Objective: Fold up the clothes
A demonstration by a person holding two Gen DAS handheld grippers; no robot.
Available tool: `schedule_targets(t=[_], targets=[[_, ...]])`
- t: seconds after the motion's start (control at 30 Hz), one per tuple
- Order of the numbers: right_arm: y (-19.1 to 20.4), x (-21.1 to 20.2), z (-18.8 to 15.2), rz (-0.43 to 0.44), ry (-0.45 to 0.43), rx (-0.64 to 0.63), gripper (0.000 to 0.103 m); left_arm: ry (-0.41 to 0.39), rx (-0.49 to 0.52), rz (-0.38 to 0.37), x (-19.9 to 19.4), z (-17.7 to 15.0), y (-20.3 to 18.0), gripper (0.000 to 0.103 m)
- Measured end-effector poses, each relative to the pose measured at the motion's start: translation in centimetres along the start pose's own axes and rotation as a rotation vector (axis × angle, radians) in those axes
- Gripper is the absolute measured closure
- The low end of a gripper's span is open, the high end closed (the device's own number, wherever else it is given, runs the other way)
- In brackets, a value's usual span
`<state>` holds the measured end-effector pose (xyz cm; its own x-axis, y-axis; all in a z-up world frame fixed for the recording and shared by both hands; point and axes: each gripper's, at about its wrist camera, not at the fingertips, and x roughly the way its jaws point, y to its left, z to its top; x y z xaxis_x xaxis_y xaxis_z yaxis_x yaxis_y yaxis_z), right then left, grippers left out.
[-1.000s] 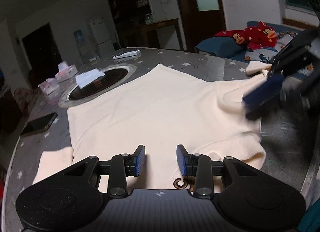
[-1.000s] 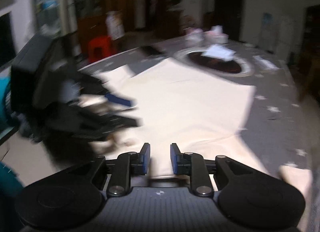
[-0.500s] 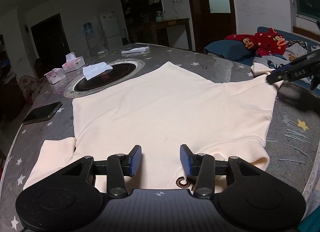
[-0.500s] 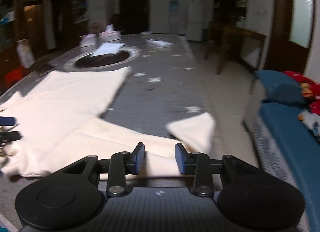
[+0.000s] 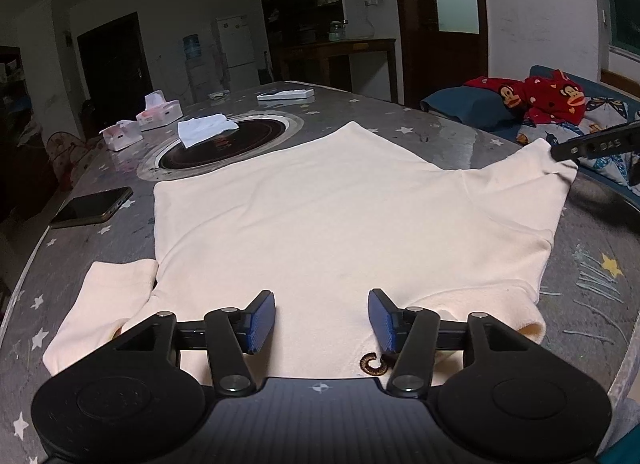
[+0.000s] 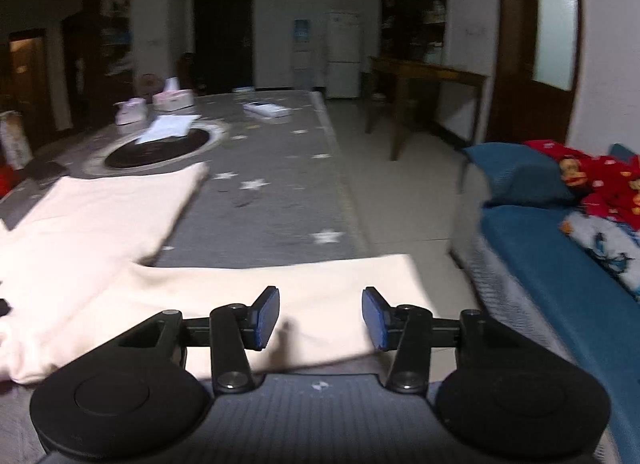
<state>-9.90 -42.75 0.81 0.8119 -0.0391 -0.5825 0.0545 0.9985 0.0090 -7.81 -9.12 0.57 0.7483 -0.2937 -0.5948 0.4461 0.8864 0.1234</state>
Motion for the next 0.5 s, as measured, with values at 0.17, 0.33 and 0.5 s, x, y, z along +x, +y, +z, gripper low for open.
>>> schedule_targets(t=[0.17,0.33,0.5], targets=[[0.5,3.3,0.5,0.035,0.038,-0.001,0.047,0.005,-0.020,0.007,0.0,-0.1,0.3,0.042],[-0.7,4.3,1.2,-0.058,0.039,0.026,0.044,0.009,-0.047,0.006,0.0,-0.1,0.7,0.039],[0.4,3.3,1.6,-0.034,0.015,-0.002,0.030,0.014,-0.064,0.007,-0.2,0.2,1.0,0.038]])
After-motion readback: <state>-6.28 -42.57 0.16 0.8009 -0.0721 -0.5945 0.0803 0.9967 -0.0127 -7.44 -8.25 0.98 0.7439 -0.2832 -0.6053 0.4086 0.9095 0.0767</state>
